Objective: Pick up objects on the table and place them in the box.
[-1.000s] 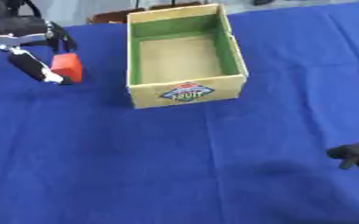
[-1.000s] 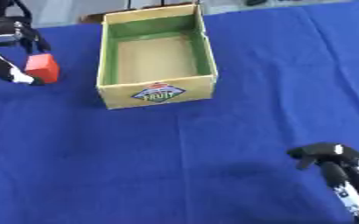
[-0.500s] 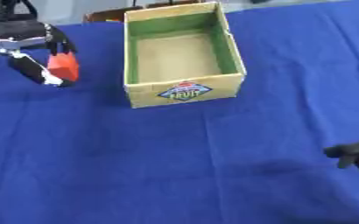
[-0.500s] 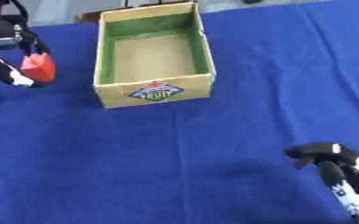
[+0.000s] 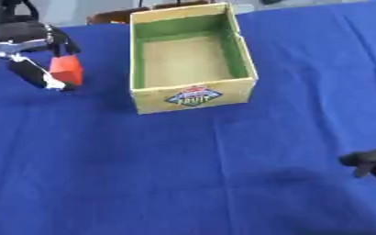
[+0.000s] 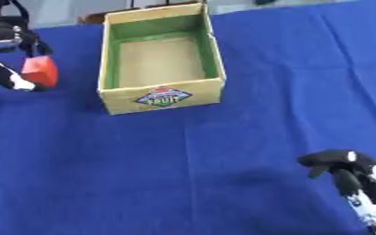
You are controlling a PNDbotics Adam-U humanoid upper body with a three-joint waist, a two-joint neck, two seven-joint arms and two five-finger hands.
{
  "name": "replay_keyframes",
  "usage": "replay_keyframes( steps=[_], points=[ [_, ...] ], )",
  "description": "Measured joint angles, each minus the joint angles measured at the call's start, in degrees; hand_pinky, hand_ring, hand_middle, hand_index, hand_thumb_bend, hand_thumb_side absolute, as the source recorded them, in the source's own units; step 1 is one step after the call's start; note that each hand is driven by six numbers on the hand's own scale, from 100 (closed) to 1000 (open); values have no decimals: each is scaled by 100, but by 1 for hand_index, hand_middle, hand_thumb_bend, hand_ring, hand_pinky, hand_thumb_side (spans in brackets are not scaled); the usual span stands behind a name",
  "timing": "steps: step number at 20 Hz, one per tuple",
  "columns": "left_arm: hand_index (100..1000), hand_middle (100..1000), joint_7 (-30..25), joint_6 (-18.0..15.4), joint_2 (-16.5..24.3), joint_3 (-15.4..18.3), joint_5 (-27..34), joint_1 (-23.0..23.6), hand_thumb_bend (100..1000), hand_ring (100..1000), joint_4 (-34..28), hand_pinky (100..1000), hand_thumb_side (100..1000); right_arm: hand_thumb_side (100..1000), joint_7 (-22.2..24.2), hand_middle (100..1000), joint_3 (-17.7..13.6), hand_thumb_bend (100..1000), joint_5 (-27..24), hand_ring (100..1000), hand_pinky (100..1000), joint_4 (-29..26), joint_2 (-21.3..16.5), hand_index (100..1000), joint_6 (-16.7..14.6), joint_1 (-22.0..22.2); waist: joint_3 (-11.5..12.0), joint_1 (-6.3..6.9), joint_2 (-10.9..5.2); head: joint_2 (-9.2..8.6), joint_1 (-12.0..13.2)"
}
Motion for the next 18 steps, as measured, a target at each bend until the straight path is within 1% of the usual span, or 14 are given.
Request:
replay_keyframes(
  steps=[4,7,13,18],
  points=[
    [883,819,154,18,10,52,131,-5,540,746,0,750,447,606,-2,525,0,100,0,760,803,0,0,755,-2,0,16,0,0,-1,-14],
    [890,846,226,25,10,68,202,-5,532,771,3,761,446,608,-2,525,0,100,0,760,803,0,0,755,-2,-1,8,0,1,-5,-20],
    [890,852,301,28,10,85,215,-4,524,783,44,768,445,621,-2,525,1,100,9,761,805,0,2,755,-2,-23,-76,16,107,-60,-32],
    [889,845,316,25,10,105,165,-4,523,782,78,768,449,627,-2,525,15,100,77,762,806,1,33,755,-2,-73,-129,75,201,-101,-45]
  ],
)
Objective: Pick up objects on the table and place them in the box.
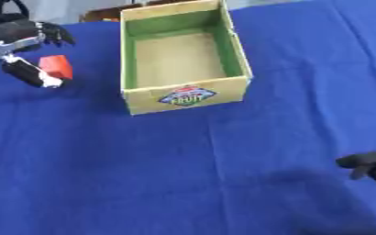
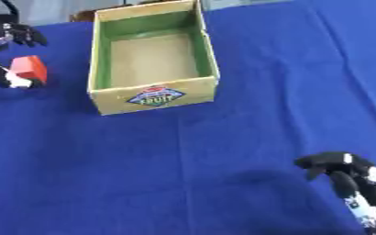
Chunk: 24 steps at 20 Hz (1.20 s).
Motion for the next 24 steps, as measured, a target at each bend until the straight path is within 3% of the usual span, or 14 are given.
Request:
replay_keyframes(
  steps=[11,24],
  points=[
    [881,785,-4,48,46,67,-97,13,531,727,63,733,462,636,-4,526,14,100,123,763,809,38,67,756,-4,-21,-11,33,64,0,-21],
    [869,741,-142,74,148,129,-240,112,541,681,98,702,470,637,-11,525,14,100,127,764,809,40,68,756,-11,2,78,-43,64,1,-48]
  ],
)
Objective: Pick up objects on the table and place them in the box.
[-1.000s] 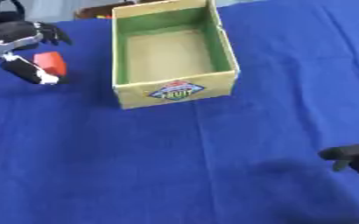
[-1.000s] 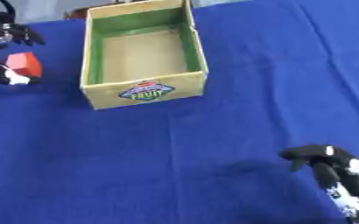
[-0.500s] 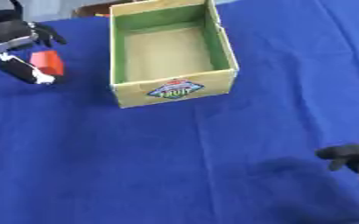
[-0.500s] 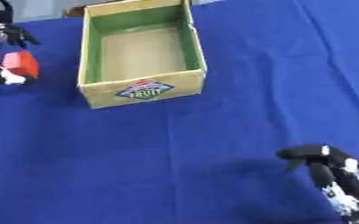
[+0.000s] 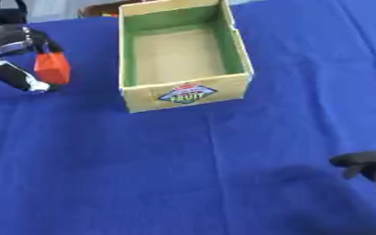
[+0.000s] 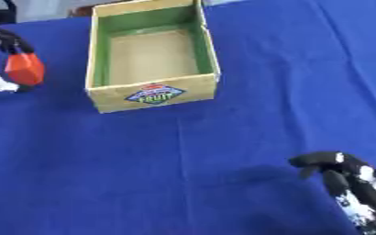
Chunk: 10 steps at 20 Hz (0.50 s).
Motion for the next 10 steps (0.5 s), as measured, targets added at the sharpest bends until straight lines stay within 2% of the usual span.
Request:
replay_keyframes(
  steps=[10],
  points=[
    [855,720,150,27,0,9,-140,7,529,659,7,680,467,639,-11,525,0,100,8,764,809,0,8,756,-11,0,6,-24,17,0,-23]
  ],
)
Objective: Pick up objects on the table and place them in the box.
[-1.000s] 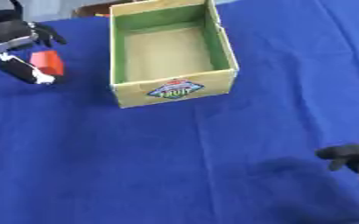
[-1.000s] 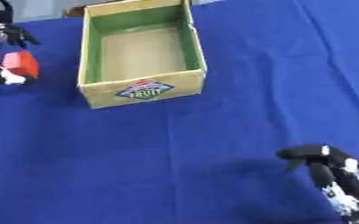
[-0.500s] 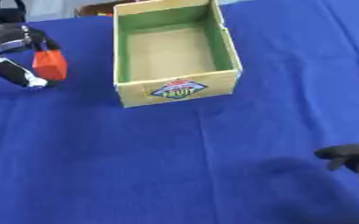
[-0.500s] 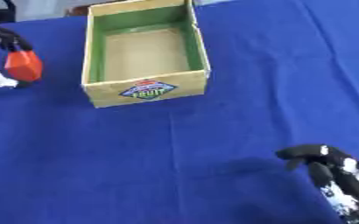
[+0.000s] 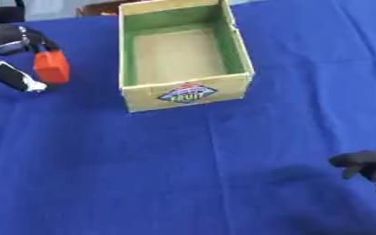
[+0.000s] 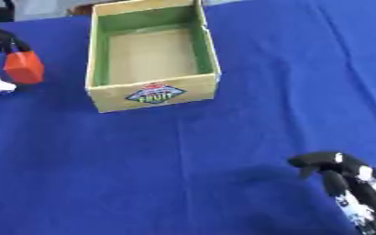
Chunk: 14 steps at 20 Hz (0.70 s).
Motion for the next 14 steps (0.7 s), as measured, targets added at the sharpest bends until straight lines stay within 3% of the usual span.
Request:
replay_keyframes(
  steps=[14],
  points=[
    [817,632,171,93,-7,-4,-315,17,518,588,77,623,471,643,-2,524,0,100,17,764,810,0,40,756,-2,0,18,-22,41,-1,-21]
  ],
)
